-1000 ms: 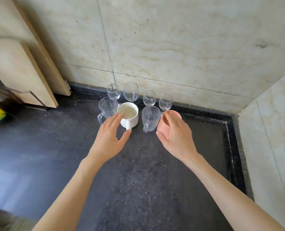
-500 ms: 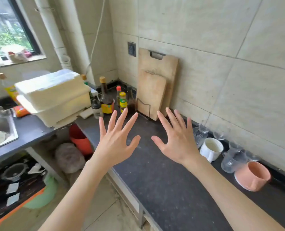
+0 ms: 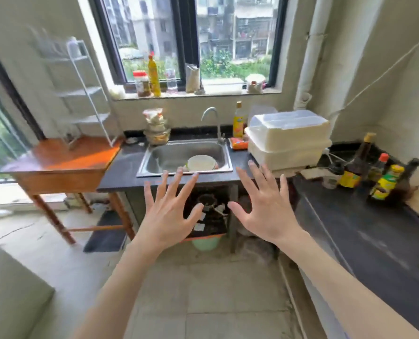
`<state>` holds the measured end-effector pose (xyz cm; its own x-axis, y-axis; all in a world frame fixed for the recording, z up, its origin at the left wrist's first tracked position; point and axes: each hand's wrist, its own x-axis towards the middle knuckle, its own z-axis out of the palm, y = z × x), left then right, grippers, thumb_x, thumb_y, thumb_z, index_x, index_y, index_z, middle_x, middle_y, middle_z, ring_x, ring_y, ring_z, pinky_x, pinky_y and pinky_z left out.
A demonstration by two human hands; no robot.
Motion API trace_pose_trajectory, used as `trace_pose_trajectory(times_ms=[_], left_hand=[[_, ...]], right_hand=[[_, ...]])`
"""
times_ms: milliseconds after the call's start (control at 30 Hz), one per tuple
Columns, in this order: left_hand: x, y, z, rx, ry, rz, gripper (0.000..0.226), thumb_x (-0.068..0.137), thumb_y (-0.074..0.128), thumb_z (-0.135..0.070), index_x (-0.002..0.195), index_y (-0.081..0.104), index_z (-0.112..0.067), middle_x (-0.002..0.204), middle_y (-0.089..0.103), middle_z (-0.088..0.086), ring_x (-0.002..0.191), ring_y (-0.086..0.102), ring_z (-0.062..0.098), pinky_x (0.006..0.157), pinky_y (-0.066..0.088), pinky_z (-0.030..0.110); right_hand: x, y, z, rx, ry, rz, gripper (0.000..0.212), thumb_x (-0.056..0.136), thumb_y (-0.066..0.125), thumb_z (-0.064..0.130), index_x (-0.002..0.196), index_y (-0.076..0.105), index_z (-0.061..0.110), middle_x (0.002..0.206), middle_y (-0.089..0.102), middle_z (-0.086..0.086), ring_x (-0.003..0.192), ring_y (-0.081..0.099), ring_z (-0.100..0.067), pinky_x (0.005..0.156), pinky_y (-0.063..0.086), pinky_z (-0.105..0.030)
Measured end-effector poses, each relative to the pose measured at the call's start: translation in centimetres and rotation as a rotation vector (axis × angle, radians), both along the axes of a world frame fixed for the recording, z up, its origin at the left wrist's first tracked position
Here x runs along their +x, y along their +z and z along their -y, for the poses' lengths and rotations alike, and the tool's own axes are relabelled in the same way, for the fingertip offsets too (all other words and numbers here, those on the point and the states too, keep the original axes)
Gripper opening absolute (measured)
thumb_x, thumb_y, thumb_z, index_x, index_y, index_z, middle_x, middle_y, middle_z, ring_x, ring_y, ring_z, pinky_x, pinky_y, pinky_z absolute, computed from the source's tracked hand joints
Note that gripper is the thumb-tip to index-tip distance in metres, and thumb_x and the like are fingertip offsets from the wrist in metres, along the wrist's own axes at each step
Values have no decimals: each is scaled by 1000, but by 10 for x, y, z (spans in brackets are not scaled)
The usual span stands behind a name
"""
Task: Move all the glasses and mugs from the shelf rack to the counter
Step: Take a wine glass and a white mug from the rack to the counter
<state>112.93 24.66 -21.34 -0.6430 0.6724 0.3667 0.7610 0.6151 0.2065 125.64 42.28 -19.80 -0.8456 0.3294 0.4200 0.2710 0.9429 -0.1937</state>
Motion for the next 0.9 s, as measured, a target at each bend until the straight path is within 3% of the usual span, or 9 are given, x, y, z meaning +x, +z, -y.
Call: trace_pose_trajectory(times_ms=[233, 367, 600, 900], left_hand=[[-93, -8, 100, -2, 226, 29, 61, 79, 14, -65, 130, -20, -60, 157, -11, -10, 139, -24, 11, 104, -27, 42], [-166, -7, 136, 11, 314, 57, 61, 80, 19, -63, 122, -26, -65, 157, -11, -9, 141, -21, 14, 106, -24, 44], [-293, 14, 192, -50, 435, 28, 63, 88, 28, -59, 142, -3, -49, 158, -9, -6, 142, -20, 18, 108, -21, 49], [-428, 23, 226, -7, 484, 68, 62, 88, 26, -59, 141, -4, -49, 158, -9, -8, 142, -19, 16, 107, -21, 44]], right_hand=[[-140, 1, 78, 20, 226, 4, 73, 83, 45, 57, 145, 16, 31, 156, 17, -4, 144, 9, -26, 113, 8, -61], [-230, 0, 111, -4, 320, -27, 74, 83, 47, 54, 145, 14, 32, 157, 16, -4, 145, 6, -26, 111, 2, -59], [-386, 11, 155, -53, 432, -39, 74, 84, 45, 55, 145, 8, 35, 158, 9, -2, 145, -2, -23, 111, -7, -54], [-530, 27, 189, -1, 480, -56, 72, 85, 40, 59, 146, 10, 34, 158, 11, -2, 145, 0, -23, 111, -10, -48]])
